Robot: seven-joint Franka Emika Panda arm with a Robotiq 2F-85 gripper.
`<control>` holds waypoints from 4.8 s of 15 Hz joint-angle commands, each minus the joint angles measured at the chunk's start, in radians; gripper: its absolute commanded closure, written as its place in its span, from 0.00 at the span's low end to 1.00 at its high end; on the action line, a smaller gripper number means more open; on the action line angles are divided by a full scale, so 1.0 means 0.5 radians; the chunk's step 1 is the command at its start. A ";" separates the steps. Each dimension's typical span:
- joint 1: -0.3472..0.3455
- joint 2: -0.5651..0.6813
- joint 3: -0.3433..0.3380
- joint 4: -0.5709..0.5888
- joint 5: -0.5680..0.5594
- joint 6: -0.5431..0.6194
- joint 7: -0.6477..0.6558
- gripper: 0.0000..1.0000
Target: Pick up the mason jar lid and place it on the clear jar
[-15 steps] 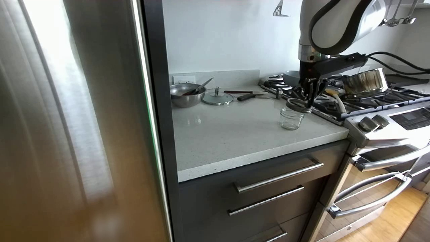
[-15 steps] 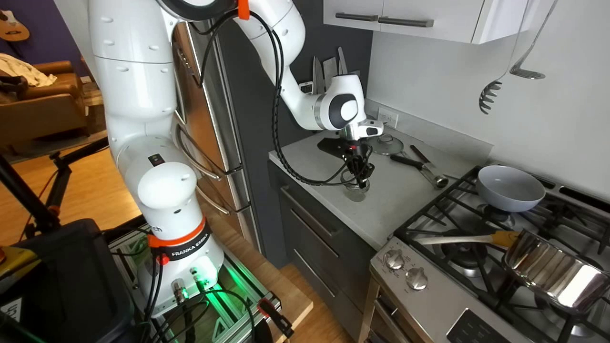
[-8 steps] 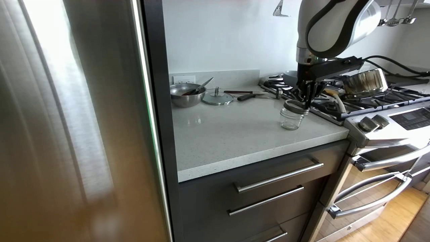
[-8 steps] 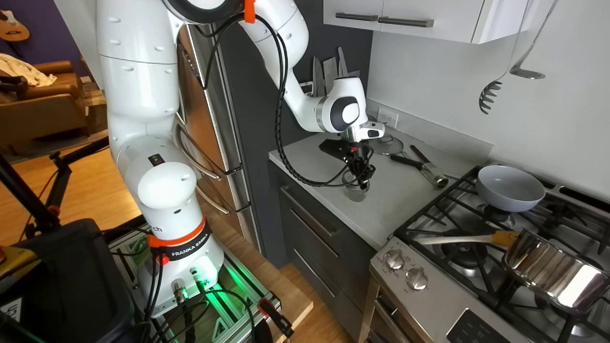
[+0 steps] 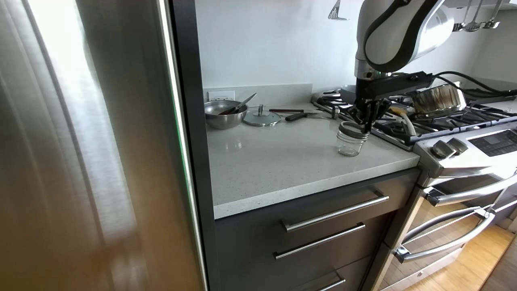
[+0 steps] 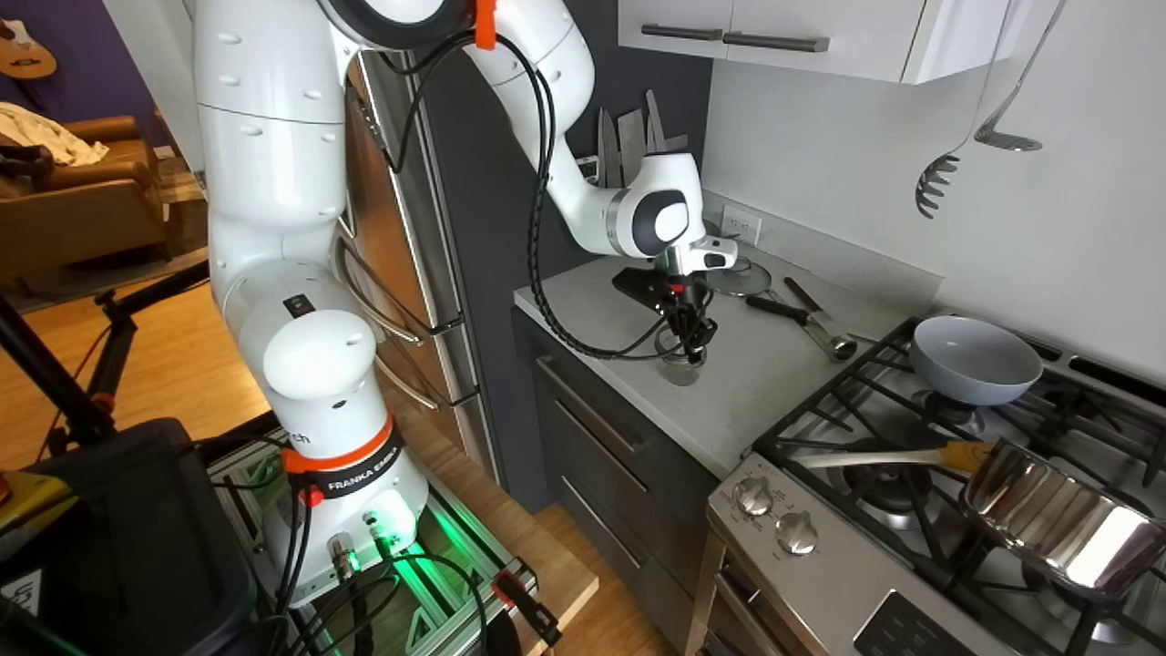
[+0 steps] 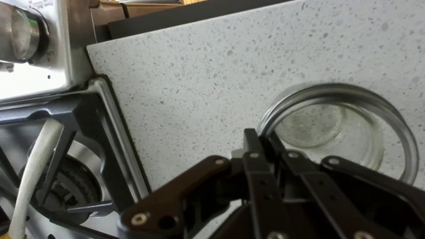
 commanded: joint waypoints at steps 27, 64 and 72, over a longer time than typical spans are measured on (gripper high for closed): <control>0.014 -0.037 -0.064 -0.059 -0.001 0.001 -0.052 0.98; -0.026 -0.030 -0.064 -0.015 0.074 -0.070 -0.073 0.98; -0.007 0.023 -0.046 0.064 0.054 -0.159 -0.062 0.98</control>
